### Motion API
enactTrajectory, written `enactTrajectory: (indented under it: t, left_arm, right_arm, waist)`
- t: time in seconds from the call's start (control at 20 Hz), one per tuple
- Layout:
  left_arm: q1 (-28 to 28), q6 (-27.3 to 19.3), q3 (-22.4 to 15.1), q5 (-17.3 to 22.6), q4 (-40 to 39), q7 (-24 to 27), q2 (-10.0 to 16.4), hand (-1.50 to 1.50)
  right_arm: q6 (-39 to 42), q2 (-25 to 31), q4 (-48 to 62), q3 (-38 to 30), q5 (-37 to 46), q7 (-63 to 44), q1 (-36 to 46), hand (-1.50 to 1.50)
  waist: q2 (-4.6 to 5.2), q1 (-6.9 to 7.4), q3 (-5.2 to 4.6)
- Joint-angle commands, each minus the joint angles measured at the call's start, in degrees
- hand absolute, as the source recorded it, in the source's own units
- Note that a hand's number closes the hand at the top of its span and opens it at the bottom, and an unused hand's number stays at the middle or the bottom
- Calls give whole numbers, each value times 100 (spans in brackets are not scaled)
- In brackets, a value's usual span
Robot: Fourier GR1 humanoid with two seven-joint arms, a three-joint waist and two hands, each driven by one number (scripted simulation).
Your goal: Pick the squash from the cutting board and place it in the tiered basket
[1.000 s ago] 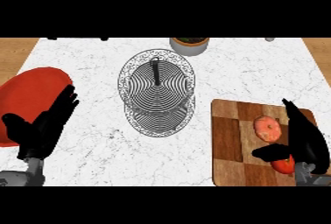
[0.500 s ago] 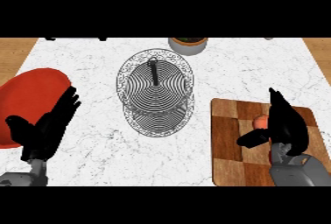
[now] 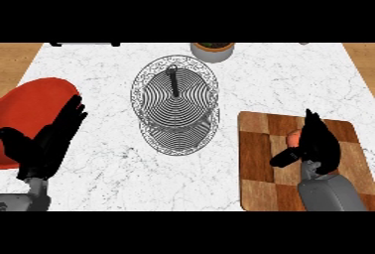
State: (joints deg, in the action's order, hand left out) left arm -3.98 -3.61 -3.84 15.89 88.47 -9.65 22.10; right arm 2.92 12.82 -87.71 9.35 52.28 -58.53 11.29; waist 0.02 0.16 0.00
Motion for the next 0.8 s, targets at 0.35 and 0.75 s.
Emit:
enactTrajectory:
  t: [0.35, 0.75]
  left_arm:
    - [255, 262, 263, -412, 73, 42, -413, 0]
    - [250, 421, 308, -459, 220, 6, -499, 0]
  right_arm:
    - [-599, -84, 795, -317, 814, 433, -81, -150]
    - [86, -237, 975, -433, 95, 857, -414, 150]
  waist:
    - [-3, -6, 0]
    - [-3, -11, 0]
